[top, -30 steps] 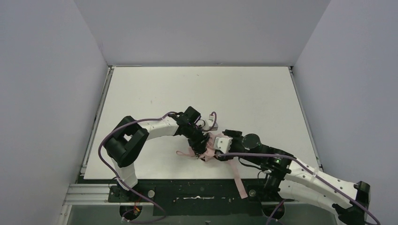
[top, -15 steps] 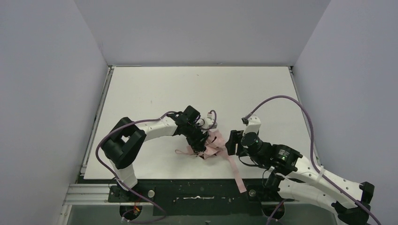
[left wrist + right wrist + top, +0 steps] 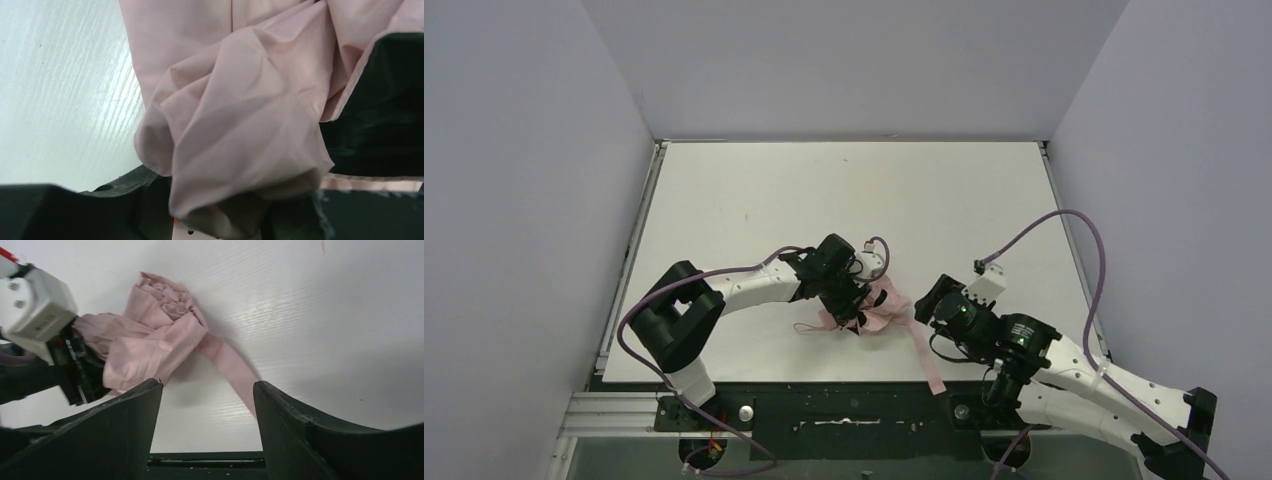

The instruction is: Put away the umbrella

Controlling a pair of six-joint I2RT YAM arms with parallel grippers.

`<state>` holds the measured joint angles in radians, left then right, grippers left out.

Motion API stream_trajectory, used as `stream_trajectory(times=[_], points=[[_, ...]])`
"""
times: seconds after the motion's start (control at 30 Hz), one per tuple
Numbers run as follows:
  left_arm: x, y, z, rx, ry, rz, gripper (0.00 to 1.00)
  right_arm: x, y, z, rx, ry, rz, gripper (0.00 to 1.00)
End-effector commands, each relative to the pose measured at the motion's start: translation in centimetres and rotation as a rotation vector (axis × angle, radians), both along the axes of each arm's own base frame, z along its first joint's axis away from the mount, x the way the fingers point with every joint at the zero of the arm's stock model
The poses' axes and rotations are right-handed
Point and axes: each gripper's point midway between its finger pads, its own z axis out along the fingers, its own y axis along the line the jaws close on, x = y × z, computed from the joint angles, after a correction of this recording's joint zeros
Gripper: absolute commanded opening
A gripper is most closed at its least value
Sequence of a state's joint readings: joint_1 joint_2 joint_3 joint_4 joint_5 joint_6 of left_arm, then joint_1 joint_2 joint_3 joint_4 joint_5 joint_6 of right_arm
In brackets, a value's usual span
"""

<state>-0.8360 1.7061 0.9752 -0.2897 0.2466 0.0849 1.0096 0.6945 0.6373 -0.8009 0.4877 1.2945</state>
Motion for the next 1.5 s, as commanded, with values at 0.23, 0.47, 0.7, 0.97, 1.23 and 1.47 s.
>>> stream_trajectory(times=[0.23, 0.47, 0.7, 0.97, 1.23, 1.47], points=[[1.0, 0.7, -0.1, 0.022, 0.063, 0.031, 0.0, 0.7, 1.1, -6.2, -0.297, 0.079, 0.174, 0.71], [1.1, 0.7, 0.0, 0.013, 0.074, 0.03, 0.0, 2.2, 1.2, -9.5, -0.322, 0.194, 0.288, 0.72], [1.1, 0.9, -0.1, 0.016, 0.084, 0.033, 0.0, 3.4, 1.8, -10.7, -0.335, 0.256, 0.386, 0.65], [1.3, 1.1, 0.0, 0.021, 0.089, 0.037, 0.0, 2.3, 2.5, -11.5, -0.308, 0.326, 0.438, 0.46], [1.8, 1.2, 0.0, 0.027, 0.08, 0.044, 0.0, 0.5, 1.4, -11.9, -0.318, 0.386, 0.438, 0.34], [3.6, 2.0, 0.0, 0.076, 0.032, 0.165, 0.0, -0.3, 2.3, -11.6, -0.258, 0.373, 0.476, 0.0]])
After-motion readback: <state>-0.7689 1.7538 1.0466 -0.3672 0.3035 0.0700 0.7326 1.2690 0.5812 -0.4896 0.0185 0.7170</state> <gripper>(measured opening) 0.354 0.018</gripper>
